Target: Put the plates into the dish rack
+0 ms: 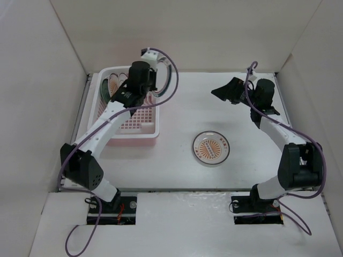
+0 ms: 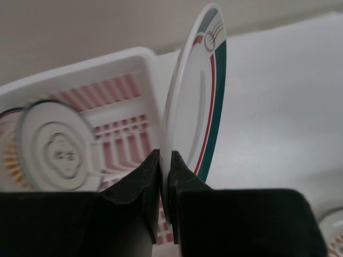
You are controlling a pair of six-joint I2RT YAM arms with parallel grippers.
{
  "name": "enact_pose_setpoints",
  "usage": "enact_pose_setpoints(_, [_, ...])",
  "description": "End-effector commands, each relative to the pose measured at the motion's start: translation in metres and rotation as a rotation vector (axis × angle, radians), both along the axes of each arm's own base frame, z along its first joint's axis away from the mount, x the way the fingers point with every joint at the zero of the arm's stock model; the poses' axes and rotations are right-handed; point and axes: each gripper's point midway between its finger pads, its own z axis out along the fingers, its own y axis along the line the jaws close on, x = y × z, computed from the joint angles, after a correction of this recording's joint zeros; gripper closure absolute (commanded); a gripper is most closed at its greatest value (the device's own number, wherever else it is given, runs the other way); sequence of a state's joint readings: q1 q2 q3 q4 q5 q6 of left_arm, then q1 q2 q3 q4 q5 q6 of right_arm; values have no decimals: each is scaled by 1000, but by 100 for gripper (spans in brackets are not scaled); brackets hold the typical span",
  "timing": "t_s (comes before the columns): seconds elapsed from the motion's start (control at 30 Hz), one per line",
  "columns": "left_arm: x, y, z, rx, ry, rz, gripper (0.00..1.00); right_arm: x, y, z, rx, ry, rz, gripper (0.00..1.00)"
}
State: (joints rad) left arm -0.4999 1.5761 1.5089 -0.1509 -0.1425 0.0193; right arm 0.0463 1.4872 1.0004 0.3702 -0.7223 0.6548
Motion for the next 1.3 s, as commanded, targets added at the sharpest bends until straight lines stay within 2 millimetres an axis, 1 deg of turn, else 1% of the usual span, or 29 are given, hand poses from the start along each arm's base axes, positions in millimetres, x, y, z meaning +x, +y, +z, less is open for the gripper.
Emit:
enact_pose_setpoints(0.0, [-5,101,83,-2,-242,357,100,8,-7,12,-137,-57,-90,0])
enact_pose_setpoints(0.03, [-6,116,72,30,-235,421,100,8,-7,12,-137,-57,-91,0])
enact_pose_setpoints(0.07, [-5,120,72,29,-246,448,100,8,-3,16,-142,-74,-81,0])
enact_pose_setpoints(0.13, [-4,136,70,50,-249,498,100,10,-3,16,-143,-67,-81,0])
enact_pose_setpoints(0.23, [7,143,49,95,-220,537,100,9,-3,14,-152,-64,-79,0])
enact_pose_setpoints(0.27, [11,148,47,97,-223,560,100,9,-3,14,-152,-64,-79,0])
enact_pose_setpoints(0.3, [13,148,41,111,-219,557,100,9,-3,13,-158,-70,-78,0])
enact_pose_setpoints(0.37, [21,154,29,127,-195,566,100,9,-3,13,-158,-70,-78,0])
enact_pose_setpoints(0.4, [23,151,24,121,-185,559,100,9,-3,13,-158,-70,-78,0])
enact_pose_setpoints(0.43, [28,155,14,134,-167,568,100,9,-2,18,-155,-80,-67,0])
enact_pose_setpoints(0.47, [31,152,9,127,-158,561,100,9,-2,18,-155,-80,-66,0])
enact_pose_setpoints(0.5, [34,156,4,126,-147,573,100,9,-2,18,-155,-80,-66,0])
enact_pose_setpoints(0.53, [36,155,3,127,-146,573,100,6,3,18,-153,-81,-48,0])
enact_pose_setpoints(0.57, [39,156,-6,143,-129,581,100,6,3,18,-153,-81,-48,0])
enact_pose_setpoints(0.6, [41,155,-10,148,-121,581,100,6,3,18,-153,-81,-48,0])
enact_pose_setpoints(0.63, [41,160,-10,149,-120,590,100,6,3,18,-153,-81,-48,0])
enact_pose_setpoints(0.73, [47,158,-27,170,-90,586,100,5,3,16,-154,-72,-48,0])
enact_pose_setpoints(0.77, [47,158,-27,170,-90,586,100,4,4,16,-152,-72,-39,0])
enact_pose_setpoints(0.8, [49,155,-33,172,-80,574,100,4,4,16,-152,-72,-39,0])
enact_pose_setpoints(0.83, [50,159,-33,164,-79,586,100,4,4,16,-152,-72,-39,0])
enact_pose_setpoints(0.87, [52,158,-38,167,-69,576,100,5,4,20,-151,-81,-39,0])
enact_pose_setpoints(0.9, [54,155,-43,169,-59,565,100,5,4,20,-151,-82,-39,0])
enact_pose_setpoints(0.93, [54,155,-43,161,-59,568,100,5,4,20,-151,-82,-39,0])
enact_pose_setpoints(1.07, [58,150,-61,168,-21,549,100,5,4,20,-151,-82,-39,0])
enact_pose_setpoints(1.1, [59,150,-57,163,-29,550,100,5,4,20,-151,-82,-39,0])
enact_pose_setpoints(1.27, [60,150,-70,179,-6,549,100,5,4,20,-151,-82,-39,0])
